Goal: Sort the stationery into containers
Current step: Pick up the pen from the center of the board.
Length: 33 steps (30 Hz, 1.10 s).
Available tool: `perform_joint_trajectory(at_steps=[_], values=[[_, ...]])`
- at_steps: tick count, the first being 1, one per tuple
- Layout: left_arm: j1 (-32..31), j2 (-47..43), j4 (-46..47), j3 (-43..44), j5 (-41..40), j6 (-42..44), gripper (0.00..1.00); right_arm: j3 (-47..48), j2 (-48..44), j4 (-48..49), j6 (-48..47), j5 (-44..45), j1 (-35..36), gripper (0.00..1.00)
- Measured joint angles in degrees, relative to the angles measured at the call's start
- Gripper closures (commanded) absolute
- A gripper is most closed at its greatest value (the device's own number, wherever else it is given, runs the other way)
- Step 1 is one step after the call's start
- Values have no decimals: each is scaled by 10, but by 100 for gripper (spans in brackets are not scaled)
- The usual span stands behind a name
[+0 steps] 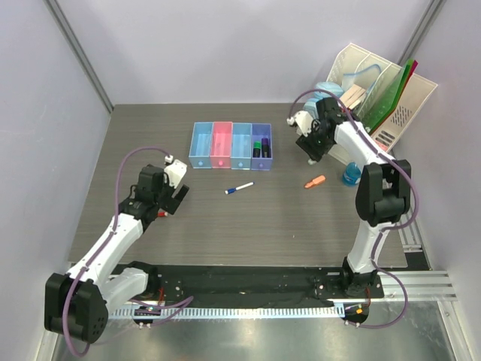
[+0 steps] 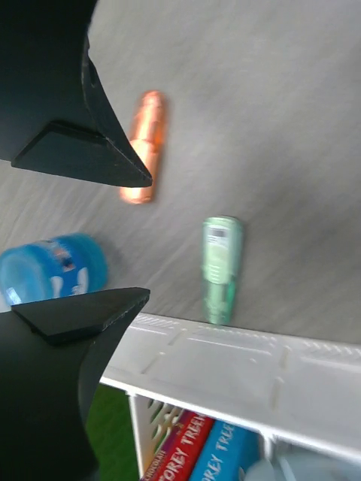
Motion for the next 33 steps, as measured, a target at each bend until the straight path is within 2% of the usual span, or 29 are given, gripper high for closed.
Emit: perform_joint_trajectory(at_steps=[4, 10, 13, 18, 24, 33], values=[[0, 0, 1, -10, -1, 0, 0, 63, 53, 23, 128, -13, 0, 39], [0, 2, 2, -18, -4, 1, 0, 81, 84, 23, 307, -30, 0, 37], [0, 2, 2, -18, -4, 1, 0, 78, 85, 31, 386, -29, 0, 37], [0, 1, 5, -28, -4, 1, 0, 15, 65, 99, 510, 0, 1, 36], [0, -4, 6, -38, -4, 1, 0, -55, 42, 153, 586, 96, 3, 36], [0, -8, 8, -45, 0, 1, 0, -82, 40, 218, 628, 196, 4, 37]])
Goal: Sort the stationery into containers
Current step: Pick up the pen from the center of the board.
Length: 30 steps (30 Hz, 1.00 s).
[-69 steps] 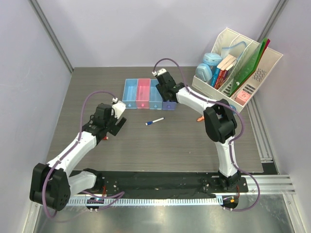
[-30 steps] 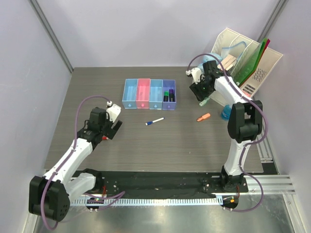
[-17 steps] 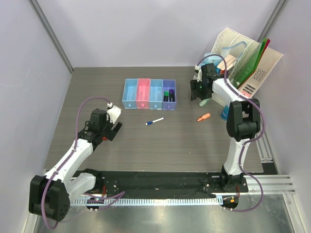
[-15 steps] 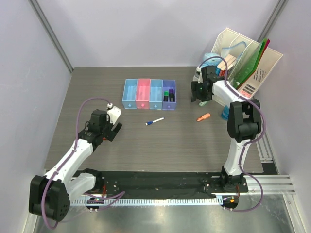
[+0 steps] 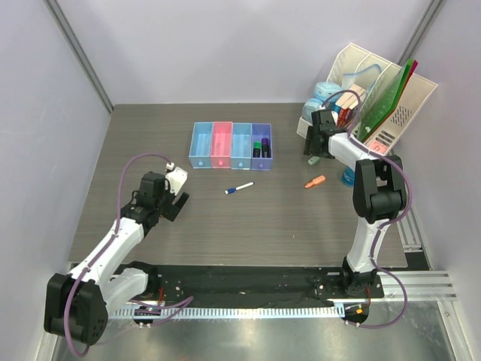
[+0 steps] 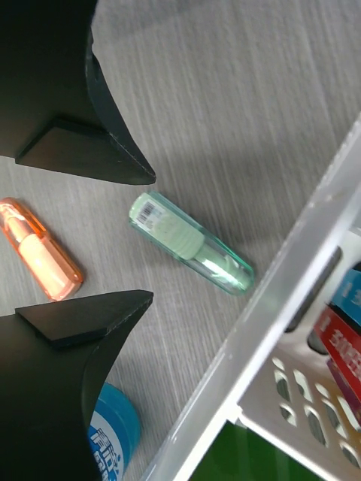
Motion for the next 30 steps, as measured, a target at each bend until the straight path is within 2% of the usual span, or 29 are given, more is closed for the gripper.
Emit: perform_joint_trajectory(at_steps=[11, 30], values=[[0, -2, 12, -16, 7, 2, 0, -16, 29, 62, 18, 64, 23, 37], [0, -9, 29, -37, 12, 15, 0, -28, 50, 75, 44, 106, 37, 42]])
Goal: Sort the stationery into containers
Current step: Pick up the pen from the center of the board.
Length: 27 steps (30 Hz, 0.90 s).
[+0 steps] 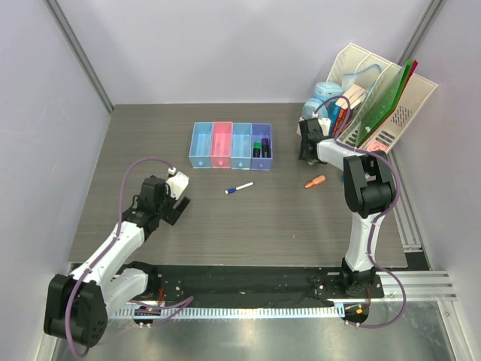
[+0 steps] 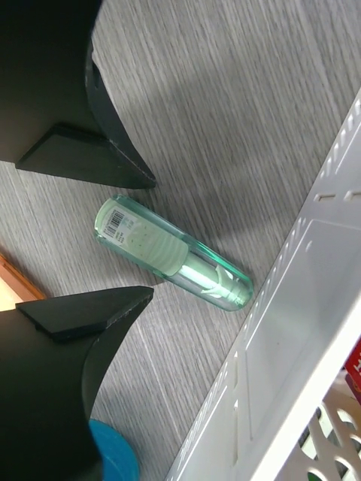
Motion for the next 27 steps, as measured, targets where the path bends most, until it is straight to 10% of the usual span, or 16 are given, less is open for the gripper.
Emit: perform_joint_trajectory(at_steps=[13, 23, 27], values=[[0, 0, -1, 0, 3, 0, 0, 2, 5, 3, 26, -2, 0, 55], [0, -12, -15, 4, 3, 1, 0, 5, 5, 2, 28, -31, -2, 97], [0, -17, -17, 5, 3, 1, 0, 6, 5, 1, 14, -40, -2, 99]])
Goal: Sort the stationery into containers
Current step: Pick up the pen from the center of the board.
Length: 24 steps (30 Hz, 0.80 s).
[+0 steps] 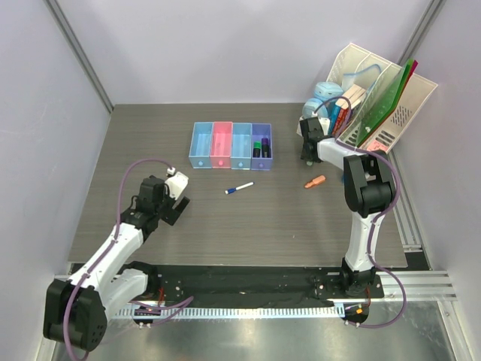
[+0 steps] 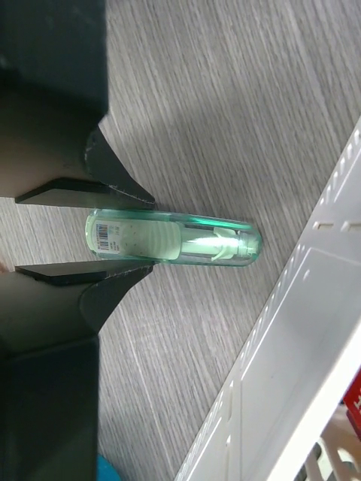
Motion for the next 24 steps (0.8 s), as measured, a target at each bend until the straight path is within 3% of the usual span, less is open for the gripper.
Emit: perform_joint_trajectory(at_steps=[15, 24], values=[[0, -23, -13, 0, -7, 0, 0, -23, -41, -39, -92, -54, 101, 99], [0, -19, -12, 0, -31, -5, 0, -1, -93, -80, -115, -44, 100, 99]])
